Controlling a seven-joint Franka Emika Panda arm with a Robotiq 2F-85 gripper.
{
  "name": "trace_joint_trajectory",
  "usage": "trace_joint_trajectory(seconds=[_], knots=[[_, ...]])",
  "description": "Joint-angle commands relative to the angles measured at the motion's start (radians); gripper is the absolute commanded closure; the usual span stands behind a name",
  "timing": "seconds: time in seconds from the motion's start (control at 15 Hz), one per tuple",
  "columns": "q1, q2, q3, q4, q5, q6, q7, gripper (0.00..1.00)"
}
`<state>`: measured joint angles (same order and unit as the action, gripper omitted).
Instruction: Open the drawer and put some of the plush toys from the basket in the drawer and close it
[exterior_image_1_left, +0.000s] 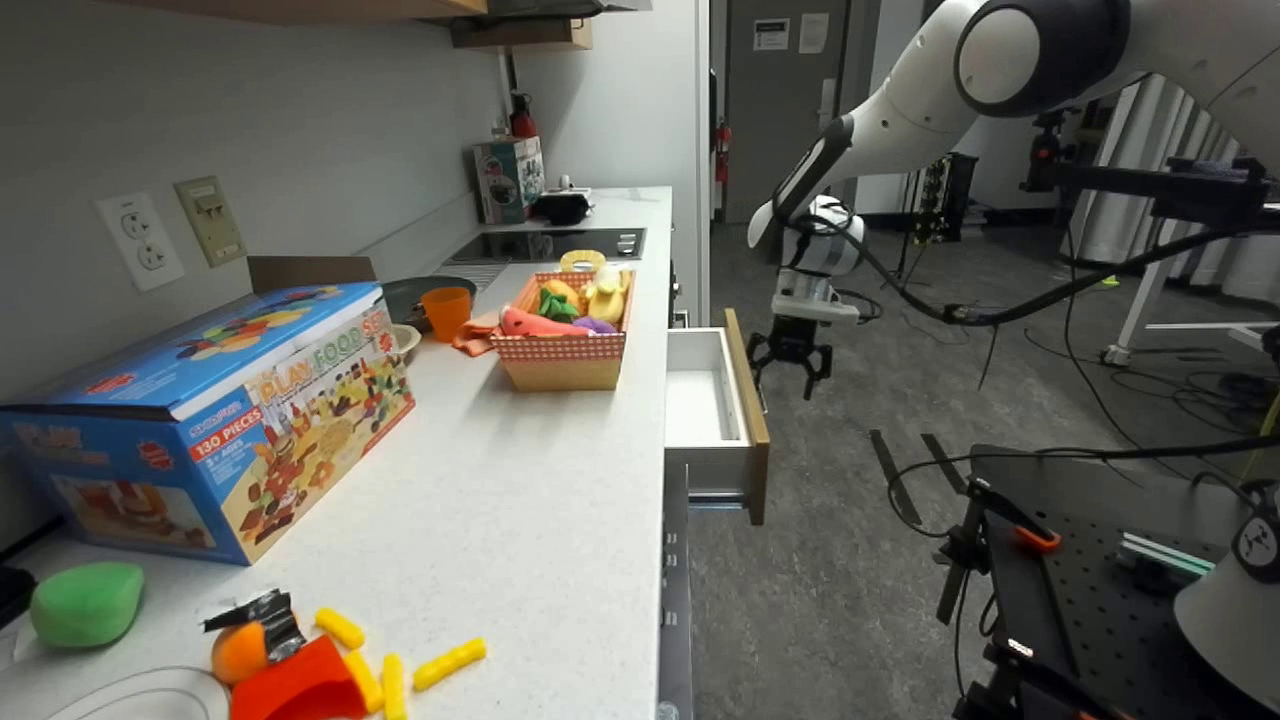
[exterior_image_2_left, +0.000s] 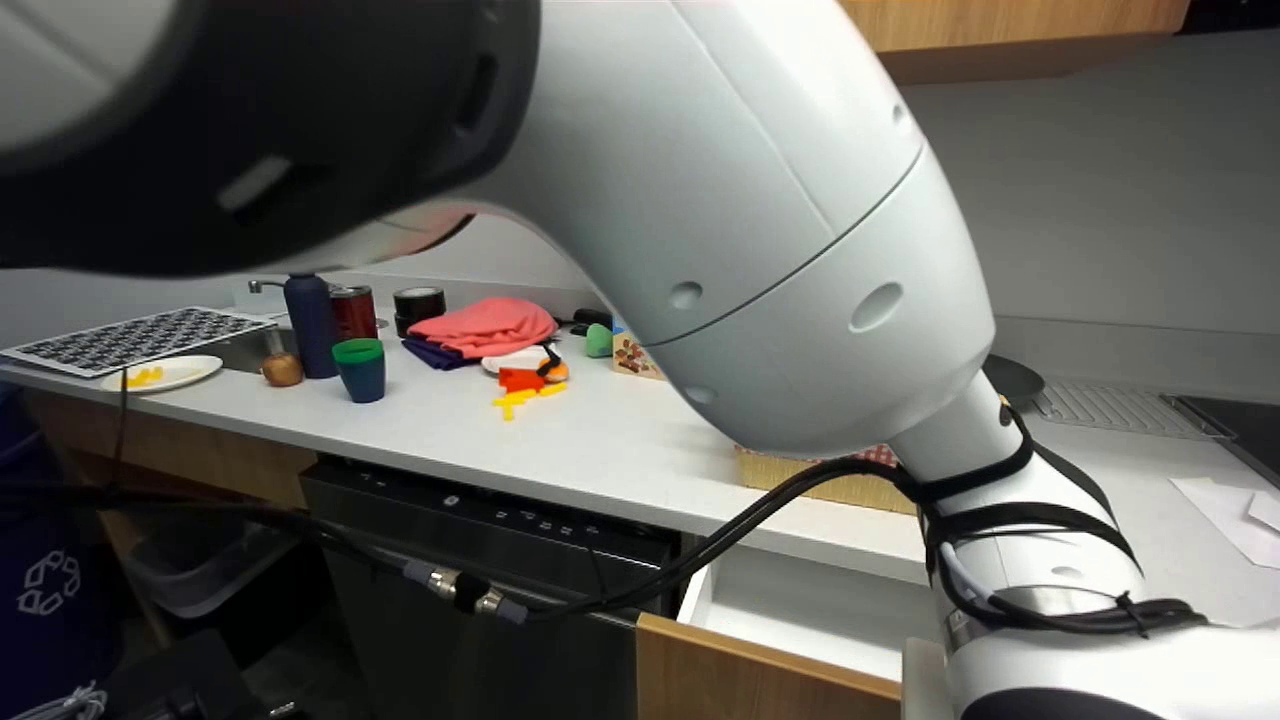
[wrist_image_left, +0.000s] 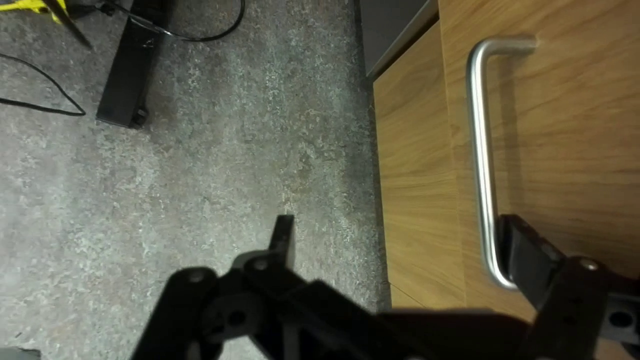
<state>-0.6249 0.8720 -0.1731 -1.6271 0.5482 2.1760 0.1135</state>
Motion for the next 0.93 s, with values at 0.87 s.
trace_joint_trajectory(seconds=[0.87], knots=[[0.031,-0.231,-0.064,-0.433,0.033,0.348,-0.140,0.00]])
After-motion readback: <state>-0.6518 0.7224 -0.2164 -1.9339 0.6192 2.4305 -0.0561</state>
